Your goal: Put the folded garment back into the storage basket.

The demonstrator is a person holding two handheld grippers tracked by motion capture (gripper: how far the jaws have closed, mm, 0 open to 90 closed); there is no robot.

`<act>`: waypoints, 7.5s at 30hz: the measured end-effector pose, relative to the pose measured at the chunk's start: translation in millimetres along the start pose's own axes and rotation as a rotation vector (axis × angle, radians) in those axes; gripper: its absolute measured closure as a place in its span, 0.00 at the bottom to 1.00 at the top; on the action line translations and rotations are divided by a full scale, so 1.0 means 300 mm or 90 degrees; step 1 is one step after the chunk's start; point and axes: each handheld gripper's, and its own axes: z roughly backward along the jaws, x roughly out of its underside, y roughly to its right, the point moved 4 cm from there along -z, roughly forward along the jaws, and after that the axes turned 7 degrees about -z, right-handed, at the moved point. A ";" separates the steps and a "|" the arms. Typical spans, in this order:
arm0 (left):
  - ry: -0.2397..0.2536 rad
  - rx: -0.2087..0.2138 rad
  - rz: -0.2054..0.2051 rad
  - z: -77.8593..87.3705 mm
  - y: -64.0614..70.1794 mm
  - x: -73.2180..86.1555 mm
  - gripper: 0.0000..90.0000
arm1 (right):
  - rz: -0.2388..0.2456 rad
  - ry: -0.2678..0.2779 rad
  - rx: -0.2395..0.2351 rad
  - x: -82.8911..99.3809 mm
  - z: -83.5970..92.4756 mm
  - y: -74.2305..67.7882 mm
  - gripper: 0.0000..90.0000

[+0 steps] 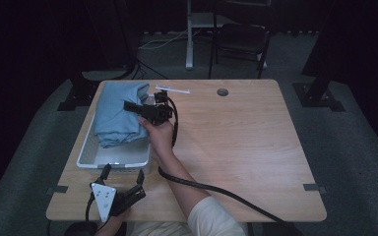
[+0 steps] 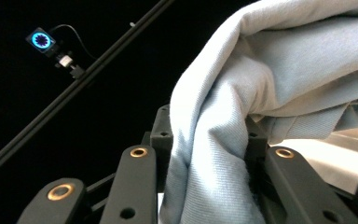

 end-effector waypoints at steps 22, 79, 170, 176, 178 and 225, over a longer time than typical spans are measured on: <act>0.000 0.000 0.000 0.000 0.000 0.000 0.01 | -0.040 -0.057 0.067 0.056 -0.060 0.097 0.75; 0.001 0.002 0.000 0.001 0.000 0.000 0.01 | 0.217 -0.303 0.231 0.179 -0.131 0.028 0.12; 0.004 0.001 0.000 0.002 -0.001 0.000 0.01 | 0.321 -0.106 0.160 0.219 0.363 -0.008 0.01; 0.003 0.001 0.000 0.002 -0.001 0.000 0.01 | 0.317 -0.095 0.176 0.210 0.416 0.007 0.01; 0.002 0.001 0.000 0.002 -0.001 0.000 0.01 | 0.316 -0.092 0.177 0.207 0.434 0.009 0.01; -0.002 -0.001 -0.003 0.000 0.000 0.000 0.01 | 0.285 -0.029 0.283 0.213 0.849 0.079 0.01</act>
